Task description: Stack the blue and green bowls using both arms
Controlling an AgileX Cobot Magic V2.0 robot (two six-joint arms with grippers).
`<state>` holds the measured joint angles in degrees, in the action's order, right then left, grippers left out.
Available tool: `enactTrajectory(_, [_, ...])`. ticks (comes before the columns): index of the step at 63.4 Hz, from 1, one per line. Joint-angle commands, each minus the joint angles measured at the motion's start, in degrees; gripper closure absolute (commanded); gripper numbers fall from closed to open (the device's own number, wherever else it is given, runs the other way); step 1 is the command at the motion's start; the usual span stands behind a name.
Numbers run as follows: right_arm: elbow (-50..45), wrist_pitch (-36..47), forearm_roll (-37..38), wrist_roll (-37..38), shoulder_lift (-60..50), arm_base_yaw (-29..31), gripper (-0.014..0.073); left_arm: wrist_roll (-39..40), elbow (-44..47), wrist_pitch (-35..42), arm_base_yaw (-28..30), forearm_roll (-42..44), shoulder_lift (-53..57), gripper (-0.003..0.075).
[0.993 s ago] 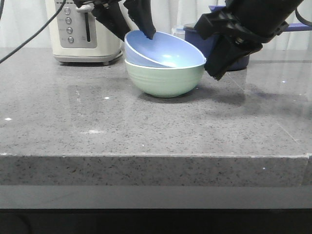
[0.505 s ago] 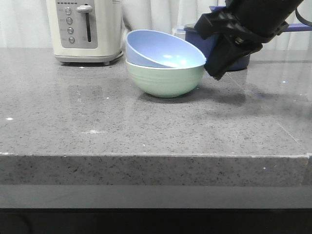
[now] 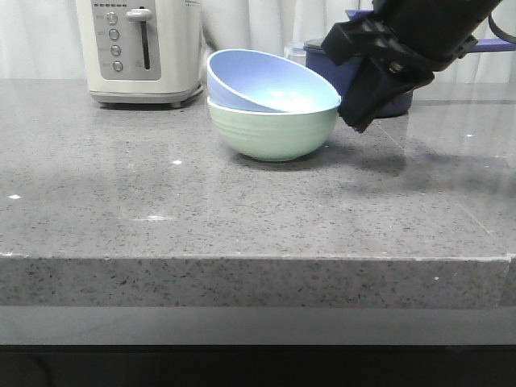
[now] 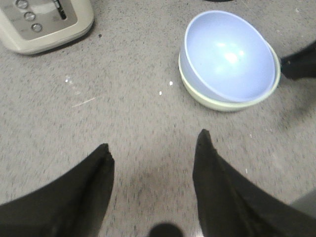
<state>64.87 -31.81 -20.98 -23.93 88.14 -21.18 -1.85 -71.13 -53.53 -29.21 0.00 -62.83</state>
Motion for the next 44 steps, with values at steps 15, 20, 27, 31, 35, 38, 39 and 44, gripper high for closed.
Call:
enactTrajectory(15, [1.3,2.2,-0.8,-0.5,-2.1,0.1,0.0657,2.8,13.2,5.4,-0.5,0.8,18.4,0.0351])
enactTrajectory(20, [1.3,2.2,-0.8,-0.5,-2.1,0.1,0.0657,3.4,15.6,5.4,-0.5,0.8,21.4,0.0351])
enactTrajectory(27, [1.3,2.2,-0.9,-0.5,-2.1,0.1,0.0657,3.4,17.9,5.4,-0.5,0.8,24.4,0.0351])
enactTrajectory(31, [1.3,1.9,-0.9,-0.5,-2.1,0.1,0.0657,3.4,18.5,5.4,-0.5,0.8,25.3,0.0351])
enactTrajectory(35, [1.6,0.7,-0.8,-0.4,-2.5,0.1,0.0657,3.4,18.8,5.4,-0.5,0.8,25.7,0.0351])
enactTrajectory(38, [1.7,-0.5,-0.8,-0.4,-3.2,0.1,0.0657,3.4,19.1,5.4,-0.5,0.8,25.7,0.0351])
enactTrajectory(39, [1.7,-0.9,-0.8,-0.4,-3.5,0.1,0.0657,3.4,19.0,5.4,-0.5,0.8,25.7,0.0351])
enactTrajectory(44, [1.7,-4.0,-0.7,-0.2,-6.2,0.1,0.0657,3.4,19.0,5.4,-0.5,0.8,25.7,0.0351])
